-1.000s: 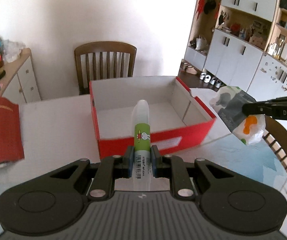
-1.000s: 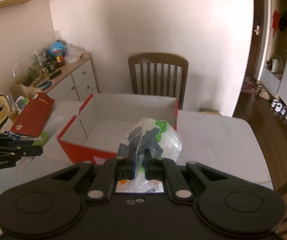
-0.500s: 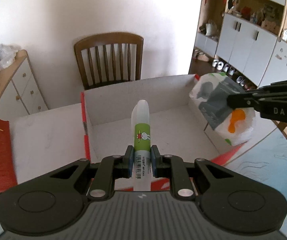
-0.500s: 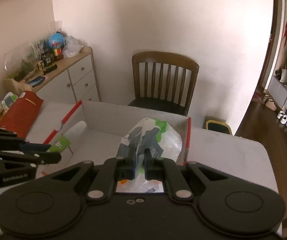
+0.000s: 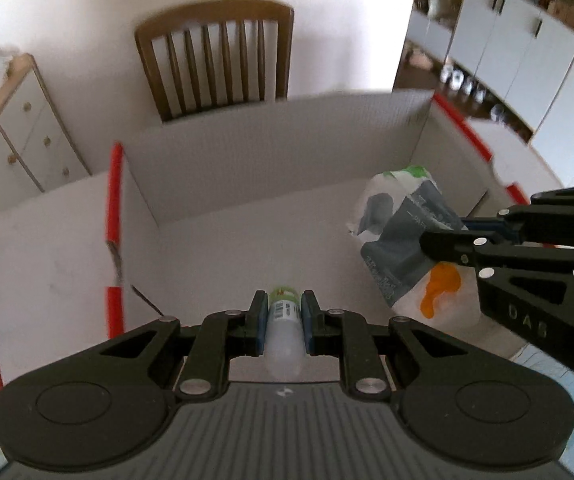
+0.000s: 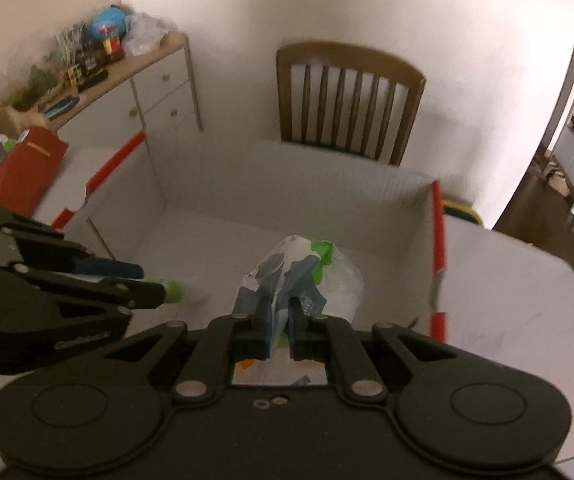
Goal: Organize objects
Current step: 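Carry the glue stick and wipes bag with both grippers into the red box, then open the left gripper releasing the glue stick while the right releases the wipes bag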
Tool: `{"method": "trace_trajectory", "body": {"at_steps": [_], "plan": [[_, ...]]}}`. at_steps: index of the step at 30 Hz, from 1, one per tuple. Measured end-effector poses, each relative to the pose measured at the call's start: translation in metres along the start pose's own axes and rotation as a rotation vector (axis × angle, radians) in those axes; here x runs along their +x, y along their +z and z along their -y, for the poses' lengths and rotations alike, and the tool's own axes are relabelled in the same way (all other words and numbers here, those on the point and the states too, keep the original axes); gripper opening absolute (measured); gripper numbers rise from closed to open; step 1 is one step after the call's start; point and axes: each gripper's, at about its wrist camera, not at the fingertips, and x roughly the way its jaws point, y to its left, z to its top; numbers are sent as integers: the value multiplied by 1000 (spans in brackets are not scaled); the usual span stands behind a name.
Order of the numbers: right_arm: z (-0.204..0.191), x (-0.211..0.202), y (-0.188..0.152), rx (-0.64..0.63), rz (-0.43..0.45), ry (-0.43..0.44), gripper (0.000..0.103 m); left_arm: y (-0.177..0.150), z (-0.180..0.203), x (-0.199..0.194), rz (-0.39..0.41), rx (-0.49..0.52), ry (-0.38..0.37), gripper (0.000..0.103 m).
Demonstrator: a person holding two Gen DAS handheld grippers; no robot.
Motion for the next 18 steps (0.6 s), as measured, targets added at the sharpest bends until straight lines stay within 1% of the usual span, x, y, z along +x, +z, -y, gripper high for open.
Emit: {"method": "trace_trajectory", "body": {"at_steps": [6,9,11,14,16,18], "plan": [[-4,16,-5,-16,-48,4,7,2,-2,20,-74,-1,-15,16],[-4,22,-9,-17,-76,0,9,1,-2,28,-104,-3,-9,16],[-3,24,-10,-15,-85,3,15,0,-3,32,-121,-16,-14,16],[-2,25,-12,-9,-89,-7,19,0,-4,32,-123,-28,-12,16],[-2,23,-13,-13,-84,-12,19,-1,-3,30,-120,-37,-2,16],[-2,18,-12,-15,-67,-18,24,-2,-5,25,-104,-51,-5,17]]}}
